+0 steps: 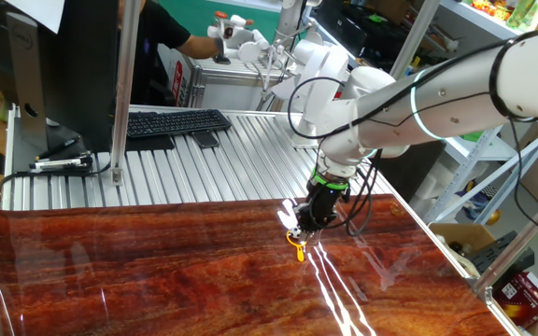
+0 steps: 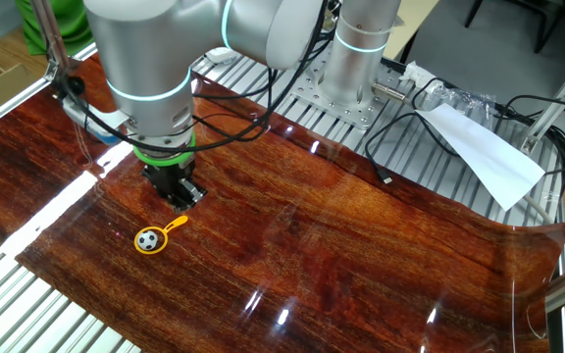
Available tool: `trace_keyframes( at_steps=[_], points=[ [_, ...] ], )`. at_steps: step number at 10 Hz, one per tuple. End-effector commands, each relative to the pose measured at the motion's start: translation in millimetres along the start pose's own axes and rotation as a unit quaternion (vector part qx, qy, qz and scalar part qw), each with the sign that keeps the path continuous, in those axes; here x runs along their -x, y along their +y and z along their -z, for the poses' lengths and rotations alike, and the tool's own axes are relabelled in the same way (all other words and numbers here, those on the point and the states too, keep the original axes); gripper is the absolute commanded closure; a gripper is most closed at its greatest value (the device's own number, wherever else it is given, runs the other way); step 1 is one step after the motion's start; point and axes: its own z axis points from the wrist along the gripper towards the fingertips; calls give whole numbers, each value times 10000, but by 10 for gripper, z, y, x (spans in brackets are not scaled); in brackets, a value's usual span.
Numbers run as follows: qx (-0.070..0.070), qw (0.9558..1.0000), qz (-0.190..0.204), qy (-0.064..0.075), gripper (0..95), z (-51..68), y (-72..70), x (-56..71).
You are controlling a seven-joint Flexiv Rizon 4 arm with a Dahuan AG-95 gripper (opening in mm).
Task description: Attach the bubble ring to the ball
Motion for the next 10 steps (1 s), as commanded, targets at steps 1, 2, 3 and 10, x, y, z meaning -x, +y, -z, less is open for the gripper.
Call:
trace_keyframes(
  at_steps=[1, 2, 3, 10],
  points=[
    [-6, 10000, 5, -10, 950, 13, -7, -24],
    [-25, 10000, -7, -24, 950, 13, -7, -24],
    [-28, 10000, 0, -72, 950, 13, -7, -24],
    [-148, 9998, 53, -90, 950, 13, -7, -24]
  ],
)
